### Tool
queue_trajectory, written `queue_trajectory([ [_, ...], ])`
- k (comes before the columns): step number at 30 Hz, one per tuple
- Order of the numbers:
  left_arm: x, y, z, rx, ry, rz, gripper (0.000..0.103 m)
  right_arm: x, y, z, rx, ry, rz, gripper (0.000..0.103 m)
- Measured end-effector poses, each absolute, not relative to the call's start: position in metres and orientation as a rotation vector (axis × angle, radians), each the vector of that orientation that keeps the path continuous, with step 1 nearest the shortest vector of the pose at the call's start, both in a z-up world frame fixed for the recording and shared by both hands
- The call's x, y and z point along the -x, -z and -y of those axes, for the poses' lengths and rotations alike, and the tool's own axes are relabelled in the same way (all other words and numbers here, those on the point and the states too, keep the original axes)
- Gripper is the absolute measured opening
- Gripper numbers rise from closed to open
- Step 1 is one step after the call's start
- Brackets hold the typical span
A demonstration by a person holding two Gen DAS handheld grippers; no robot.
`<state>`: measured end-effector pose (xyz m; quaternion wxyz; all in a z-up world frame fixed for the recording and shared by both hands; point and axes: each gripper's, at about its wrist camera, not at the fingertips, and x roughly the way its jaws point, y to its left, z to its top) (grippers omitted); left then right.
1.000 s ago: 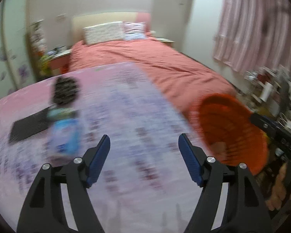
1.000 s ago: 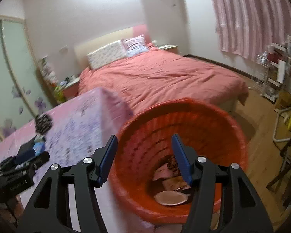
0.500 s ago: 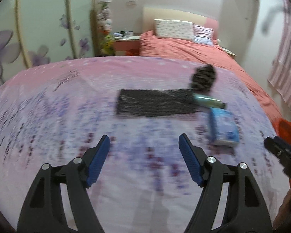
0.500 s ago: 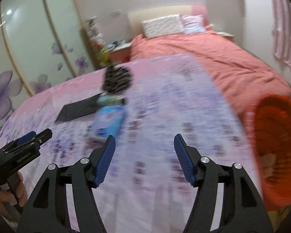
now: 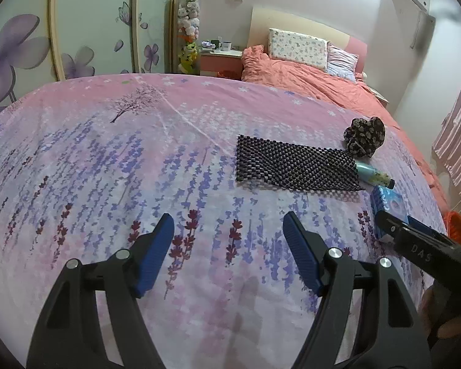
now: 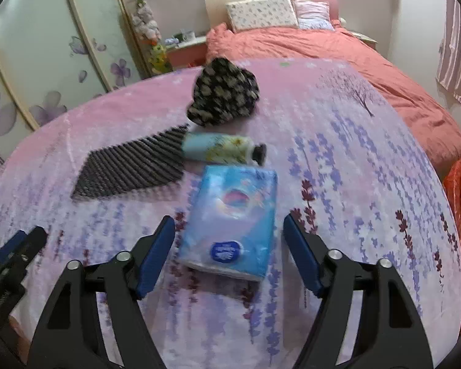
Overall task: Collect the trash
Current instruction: 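Return both tools to the bed and grasp the blue tissue pack with the right tool, then grasp the black mesh mat with the left tool while the right tool holds the tissue pack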
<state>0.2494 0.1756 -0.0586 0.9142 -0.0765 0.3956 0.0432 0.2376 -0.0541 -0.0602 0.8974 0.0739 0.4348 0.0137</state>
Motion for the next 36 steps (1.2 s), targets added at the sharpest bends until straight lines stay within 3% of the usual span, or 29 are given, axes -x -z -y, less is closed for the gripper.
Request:
queue_trajectory([
  [1,-0.251,0.059,-0.173,0.159,-0.084,-0.816,0.072,-0.235,0.06,0.056,-0.144,-0.02,-0.899,0.053],
  [10,-0.288,0.056,-0.138,0.119,-0.053,-0.811,0.076,-0.203,0.062,0.121,-0.185,0.093,-0.887,0.053],
  [21,-0.355,0.072,-0.106,0.085,-0.07,-0.911,0.081,-0.208,0.062,0.117,-0.142,0.112,-0.901,0.054],
  [31,-0.362,0.084,-0.095,0.053,-0.099,-0.922,0.087,-0.207,0.062,0.118,-0.14,0.113,-0.901,0.054],
  [34,-0.363,0.083,-0.093,0.043,-0.096,-0.919,0.078,-0.207,0.062,0.118,-0.141,0.112,-0.901,0.054],
  [36,-0.361,0.082,-0.092,0.043,-0.097,-0.908,0.061,-0.207,0.062,0.118,-0.142,0.112,-0.901,0.054],
])
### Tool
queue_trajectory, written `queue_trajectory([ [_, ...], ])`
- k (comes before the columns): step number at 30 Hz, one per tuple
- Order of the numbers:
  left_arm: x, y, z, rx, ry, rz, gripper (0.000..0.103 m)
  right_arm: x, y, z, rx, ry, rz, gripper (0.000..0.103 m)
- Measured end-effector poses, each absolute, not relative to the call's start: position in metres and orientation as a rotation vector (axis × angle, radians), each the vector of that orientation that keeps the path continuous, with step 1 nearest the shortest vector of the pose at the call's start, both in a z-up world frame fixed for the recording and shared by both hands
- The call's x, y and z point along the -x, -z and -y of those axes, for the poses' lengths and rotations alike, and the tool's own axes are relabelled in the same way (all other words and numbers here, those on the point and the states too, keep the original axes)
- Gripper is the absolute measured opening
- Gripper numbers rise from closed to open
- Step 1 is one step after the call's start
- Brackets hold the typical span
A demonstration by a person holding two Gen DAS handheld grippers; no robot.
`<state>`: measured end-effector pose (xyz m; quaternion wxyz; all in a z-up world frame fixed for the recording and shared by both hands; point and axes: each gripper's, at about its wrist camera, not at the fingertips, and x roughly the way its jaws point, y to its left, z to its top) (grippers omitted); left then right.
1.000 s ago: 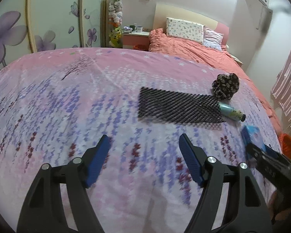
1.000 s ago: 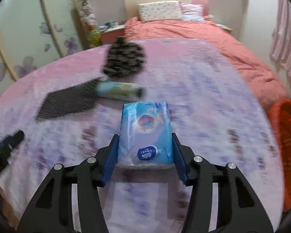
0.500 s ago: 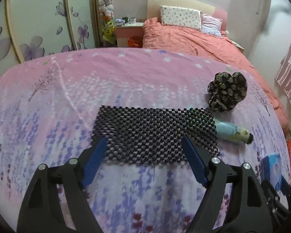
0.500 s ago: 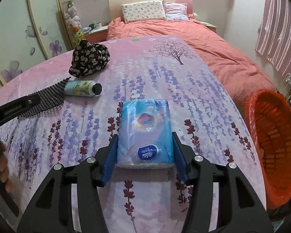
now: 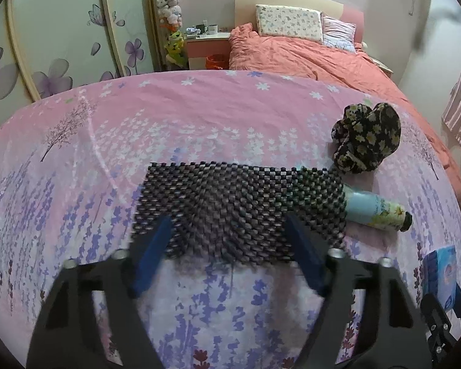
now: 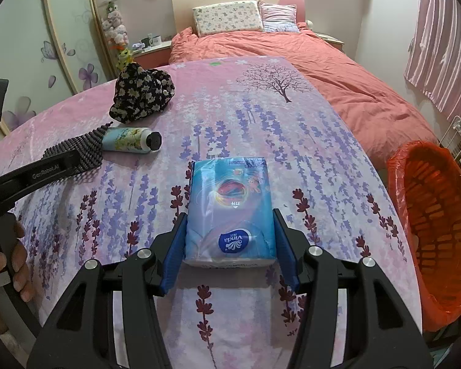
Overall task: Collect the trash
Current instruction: 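Grasp the black mesh mat with the left tool while the right tool holds the tissue pack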
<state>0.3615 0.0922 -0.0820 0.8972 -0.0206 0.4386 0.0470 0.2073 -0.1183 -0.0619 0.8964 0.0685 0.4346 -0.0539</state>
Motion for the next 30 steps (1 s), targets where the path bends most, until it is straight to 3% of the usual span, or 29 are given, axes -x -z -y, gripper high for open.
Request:
queue_trajectory([
  [1,-0.361,0.081,-0.092,0.039,-0.095,-0.902,0.056,-0.207,0.062,0.118,-0.142,0.112,-0.901,0.054],
  [3,-0.357,0.079,-0.092,0.036,-0.089,-0.895,0.033,-0.207,0.062,0.118,-0.142,0.112,-0.901,0.054],
  [5,-0.353,0.078,-0.092,0.032,-0.072,-0.89,0.016,-0.207,0.062,0.119,-0.141,0.112,-0.901,0.054],
  [7,-0.349,0.077,-0.094,0.031,-0.045,-0.887,0.007,-0.207,0.062,0.119,-0.142,0.111,-0.901,0.054],
  [17,-0.288,0.077,-0.108,0.009,0.11,-0.87,0.007,-0.207,0.062,0.119,-0.141,0.111,-0.901,0.054],
  [30,-0.29,0.08,-0.107,-0.005,0.068,-0.89,0.011,-0.207,0.061,0.119,-0.143,0.109,-0.9,0.054],
])
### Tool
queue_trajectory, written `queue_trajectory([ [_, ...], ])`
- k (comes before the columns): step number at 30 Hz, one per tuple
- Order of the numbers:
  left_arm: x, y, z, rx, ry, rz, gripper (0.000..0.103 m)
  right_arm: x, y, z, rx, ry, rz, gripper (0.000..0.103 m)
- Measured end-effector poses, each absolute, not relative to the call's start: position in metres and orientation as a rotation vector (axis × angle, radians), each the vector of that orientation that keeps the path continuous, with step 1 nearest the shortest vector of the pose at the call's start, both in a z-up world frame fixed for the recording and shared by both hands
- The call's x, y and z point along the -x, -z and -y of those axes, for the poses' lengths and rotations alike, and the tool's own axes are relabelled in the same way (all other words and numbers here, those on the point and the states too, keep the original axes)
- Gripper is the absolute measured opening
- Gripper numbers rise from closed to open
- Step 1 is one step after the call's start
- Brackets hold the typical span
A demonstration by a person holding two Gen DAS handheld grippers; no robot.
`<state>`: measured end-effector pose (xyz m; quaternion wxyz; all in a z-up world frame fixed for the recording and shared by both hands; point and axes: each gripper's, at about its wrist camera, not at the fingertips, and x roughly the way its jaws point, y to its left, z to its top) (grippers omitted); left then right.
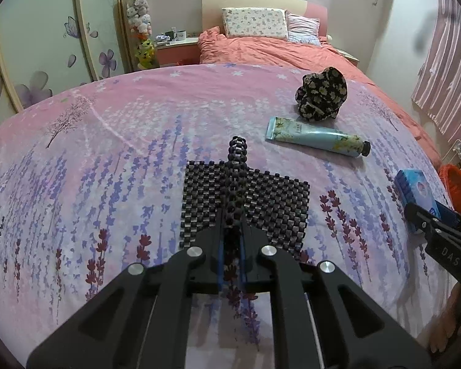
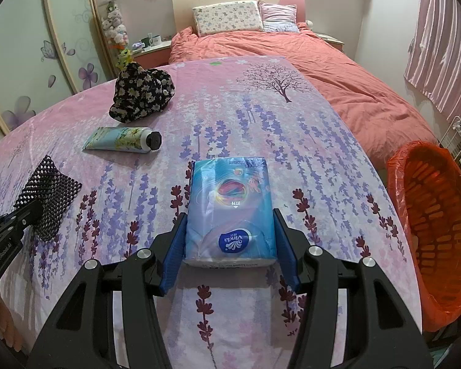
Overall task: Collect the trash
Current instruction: 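Grasp the black mesh mat with the left tool while the right tool holds the tissue pack, then carry the mesh mat and tissue pack to the basket and open both tools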
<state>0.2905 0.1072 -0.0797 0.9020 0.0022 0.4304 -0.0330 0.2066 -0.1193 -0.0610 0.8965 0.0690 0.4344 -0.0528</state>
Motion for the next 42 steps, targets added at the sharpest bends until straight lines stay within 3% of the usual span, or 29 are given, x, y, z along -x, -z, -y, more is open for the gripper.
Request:
queue_trajectory([
  [23,-0.29,0.081,-0.111,0.025,0.077,-0.891,0.011,-0.206,0.062,0.125,-0.166,0.095,-0.894,0.054],
  [30,-0.282,0.078,-0.109,0.009,0.078,-0.871,0.006,-0.193,0.059,0.132,-0.184,0.036,-0.872,0.05],
  [42,-0.229,0.014,-0.068,-0.004,0.171,-0.726,0.006,-0.127,0.001,0.16,-0.175,0.046,-0.692,0.05],
])
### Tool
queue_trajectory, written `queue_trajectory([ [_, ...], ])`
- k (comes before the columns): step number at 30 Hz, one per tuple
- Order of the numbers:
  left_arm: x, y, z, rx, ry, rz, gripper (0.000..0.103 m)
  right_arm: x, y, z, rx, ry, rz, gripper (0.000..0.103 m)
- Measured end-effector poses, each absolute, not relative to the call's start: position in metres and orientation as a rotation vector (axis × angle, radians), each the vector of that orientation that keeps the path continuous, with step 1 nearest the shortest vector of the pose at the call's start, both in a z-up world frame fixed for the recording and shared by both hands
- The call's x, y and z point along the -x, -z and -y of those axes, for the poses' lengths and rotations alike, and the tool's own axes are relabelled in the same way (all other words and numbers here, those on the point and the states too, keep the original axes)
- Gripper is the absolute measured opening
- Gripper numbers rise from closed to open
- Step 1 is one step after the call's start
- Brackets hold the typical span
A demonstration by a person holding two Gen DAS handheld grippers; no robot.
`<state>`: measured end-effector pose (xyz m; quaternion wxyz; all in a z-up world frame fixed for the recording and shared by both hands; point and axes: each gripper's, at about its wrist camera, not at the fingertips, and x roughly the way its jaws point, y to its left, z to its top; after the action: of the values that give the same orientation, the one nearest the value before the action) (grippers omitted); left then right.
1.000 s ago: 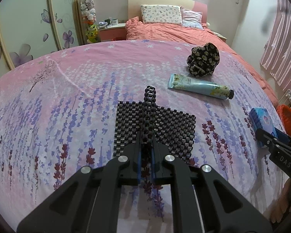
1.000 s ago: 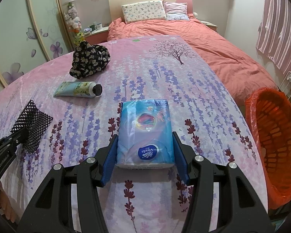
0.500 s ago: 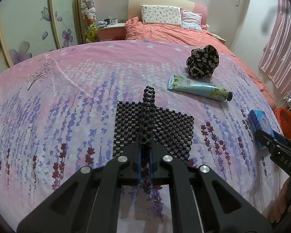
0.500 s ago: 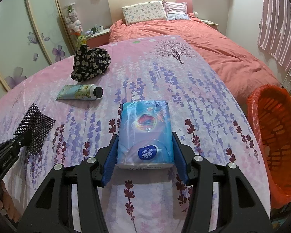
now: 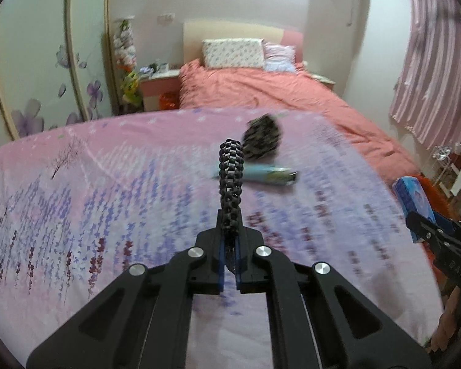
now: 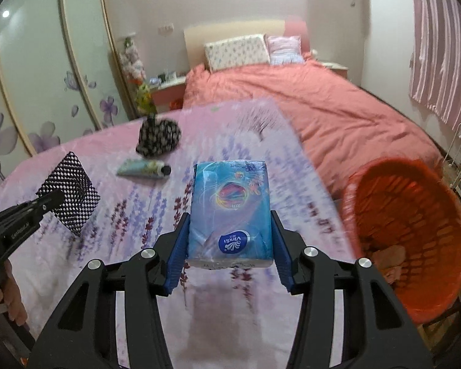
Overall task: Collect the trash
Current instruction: 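Carry the mesh mat and tissue pack to the basket and open both tools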
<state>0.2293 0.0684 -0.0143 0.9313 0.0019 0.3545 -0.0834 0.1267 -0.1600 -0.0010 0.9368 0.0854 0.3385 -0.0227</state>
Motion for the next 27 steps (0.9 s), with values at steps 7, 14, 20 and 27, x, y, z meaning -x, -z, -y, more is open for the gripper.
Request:
queue_trajectory([
  [7,-0.192,-0.027,-0.023,-0.009,0.284,-0.652,0.006,-0.098,-0.027,0.198,-0.185,0.098,-0.618,0.05],
  [14,-0.164,-0.051,0.035,-0.013,0.409,-0.616,0.006,-0.069,-0.037,0.235,-0.223,0.168,-0.573,0.05],
  [20,-0.147,-0.057,0.092,-0.012,0.539,-0.611,0.006,-0.057,-0.031,0.268,-0.254,0.235,-0.561,0.051],
  [27,-0.136,-0.05,0.155,-0.037,0.646,-0.622,0.006,-0.048,-0.022,0.307,-0.32,0.294,-0.55,0.051],
])
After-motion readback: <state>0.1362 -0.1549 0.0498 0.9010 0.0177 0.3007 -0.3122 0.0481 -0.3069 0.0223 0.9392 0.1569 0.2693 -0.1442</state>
